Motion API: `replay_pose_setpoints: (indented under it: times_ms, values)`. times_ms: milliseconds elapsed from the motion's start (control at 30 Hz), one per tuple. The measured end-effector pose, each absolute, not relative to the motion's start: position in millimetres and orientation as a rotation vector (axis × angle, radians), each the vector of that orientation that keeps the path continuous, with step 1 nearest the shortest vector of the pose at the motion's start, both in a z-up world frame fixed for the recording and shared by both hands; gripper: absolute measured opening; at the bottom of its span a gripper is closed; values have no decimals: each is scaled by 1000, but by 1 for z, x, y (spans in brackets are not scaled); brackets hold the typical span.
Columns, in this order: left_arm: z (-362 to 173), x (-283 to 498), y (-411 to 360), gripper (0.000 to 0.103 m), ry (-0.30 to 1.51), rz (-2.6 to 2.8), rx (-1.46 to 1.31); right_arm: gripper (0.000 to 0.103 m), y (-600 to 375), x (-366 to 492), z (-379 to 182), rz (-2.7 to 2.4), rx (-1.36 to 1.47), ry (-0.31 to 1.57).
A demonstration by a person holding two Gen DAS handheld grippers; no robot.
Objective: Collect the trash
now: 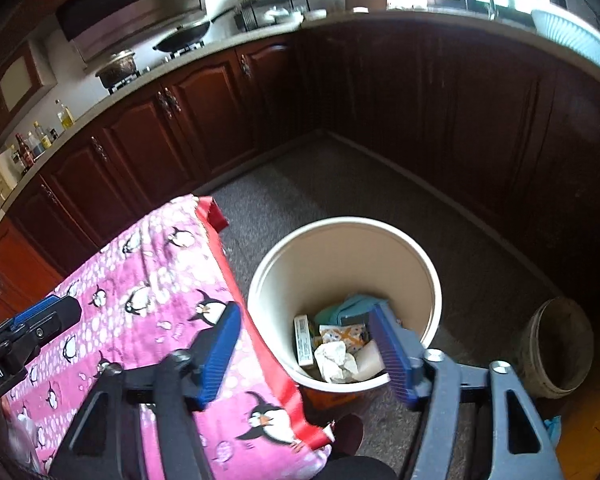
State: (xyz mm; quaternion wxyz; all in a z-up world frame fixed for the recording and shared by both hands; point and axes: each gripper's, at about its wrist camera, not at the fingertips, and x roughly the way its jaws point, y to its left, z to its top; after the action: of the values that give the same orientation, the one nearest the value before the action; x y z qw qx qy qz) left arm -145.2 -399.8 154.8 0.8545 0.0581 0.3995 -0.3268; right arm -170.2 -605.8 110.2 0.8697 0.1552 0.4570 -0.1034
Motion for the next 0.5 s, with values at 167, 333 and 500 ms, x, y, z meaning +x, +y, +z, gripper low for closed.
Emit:
replay_pose_setpoints:
  times_ms: [167, 333, 500]
  values:
    - [166, -153, -384, 56, 806, -665, 117, 69, -588, -175, 134, -200, 301, 911]
    - [167, -156, -371, 56, 794, -650, 101, 75, -571, -179, 152, -199, 260, 866]
    - [168, -159, -362, 56, 774, -628, 107, 75, -559, -182, 158, -206, 237, 844]
